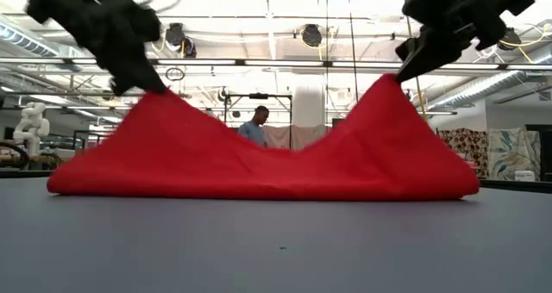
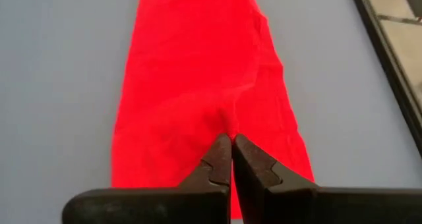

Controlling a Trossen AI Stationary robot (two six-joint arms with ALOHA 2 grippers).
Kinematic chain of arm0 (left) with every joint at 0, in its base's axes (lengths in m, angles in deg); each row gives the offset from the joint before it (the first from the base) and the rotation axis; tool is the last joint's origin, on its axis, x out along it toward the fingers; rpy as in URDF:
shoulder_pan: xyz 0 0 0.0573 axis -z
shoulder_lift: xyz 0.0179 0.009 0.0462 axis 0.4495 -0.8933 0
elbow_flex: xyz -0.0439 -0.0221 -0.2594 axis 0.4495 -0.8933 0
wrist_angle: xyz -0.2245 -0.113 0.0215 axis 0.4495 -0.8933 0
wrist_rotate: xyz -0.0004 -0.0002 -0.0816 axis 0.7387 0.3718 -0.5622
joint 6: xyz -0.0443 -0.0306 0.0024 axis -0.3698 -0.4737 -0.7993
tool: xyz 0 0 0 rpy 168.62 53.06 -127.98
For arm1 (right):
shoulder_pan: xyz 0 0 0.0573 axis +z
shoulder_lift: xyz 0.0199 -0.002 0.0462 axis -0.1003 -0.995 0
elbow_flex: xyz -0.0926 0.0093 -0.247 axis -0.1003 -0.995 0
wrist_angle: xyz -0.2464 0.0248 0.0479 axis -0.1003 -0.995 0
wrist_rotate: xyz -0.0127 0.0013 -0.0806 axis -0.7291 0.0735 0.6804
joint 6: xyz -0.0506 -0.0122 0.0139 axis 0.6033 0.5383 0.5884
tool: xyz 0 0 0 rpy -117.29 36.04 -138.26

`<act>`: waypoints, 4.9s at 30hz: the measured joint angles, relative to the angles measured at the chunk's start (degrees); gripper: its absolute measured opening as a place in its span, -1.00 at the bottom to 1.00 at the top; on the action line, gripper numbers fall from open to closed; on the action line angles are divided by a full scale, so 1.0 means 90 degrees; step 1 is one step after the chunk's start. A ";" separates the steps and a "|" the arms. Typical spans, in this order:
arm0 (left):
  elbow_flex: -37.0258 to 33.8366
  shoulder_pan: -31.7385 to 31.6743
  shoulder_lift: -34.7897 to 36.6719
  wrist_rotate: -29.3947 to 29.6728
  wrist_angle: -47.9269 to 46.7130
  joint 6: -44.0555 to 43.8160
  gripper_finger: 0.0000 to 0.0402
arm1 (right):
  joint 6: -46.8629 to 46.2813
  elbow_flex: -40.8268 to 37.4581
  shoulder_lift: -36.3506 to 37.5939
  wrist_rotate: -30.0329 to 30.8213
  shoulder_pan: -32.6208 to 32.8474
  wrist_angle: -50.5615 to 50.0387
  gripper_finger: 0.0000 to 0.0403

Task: Roll towel
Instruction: Roll the red towel

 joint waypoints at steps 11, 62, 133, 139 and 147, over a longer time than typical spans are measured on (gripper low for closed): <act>0.0000 0.1371 0.1682 0.0760 -0.0356 -0.0345 -0.99 | -0.0778 0.0000 0.0670 -0.1056 0.0007 -0.0128 -1.00; 0.0187 0.2832 0.1154 0.2609 -0.0830 -0.0398 -0.95 | -0.1134 0.0038 0.0681 0.0707 0.0166 -0.0669 -1.00; 0.0357 0.4790 -0.0073 0.3084 -0.0648 -0.5654 -0.97 | -0.6454 -0.0248 0.0597 0.0280 0.1277 -0.0879 -1.00; 0.0357 0.4593 -0.0135 0.3431 -0.1280 -0.5727 -0.97 | -0.5744 -0.0248 0.0188 0.1074 0.1122 -0.0881 -1.00; 0.0357 0.4255 -0.0136 0.3448 -0.1237 -0.5722 -0.96 | -0.5040 -0.0239 -0.0176 0.0860 0.0304 -0.0384 -1.00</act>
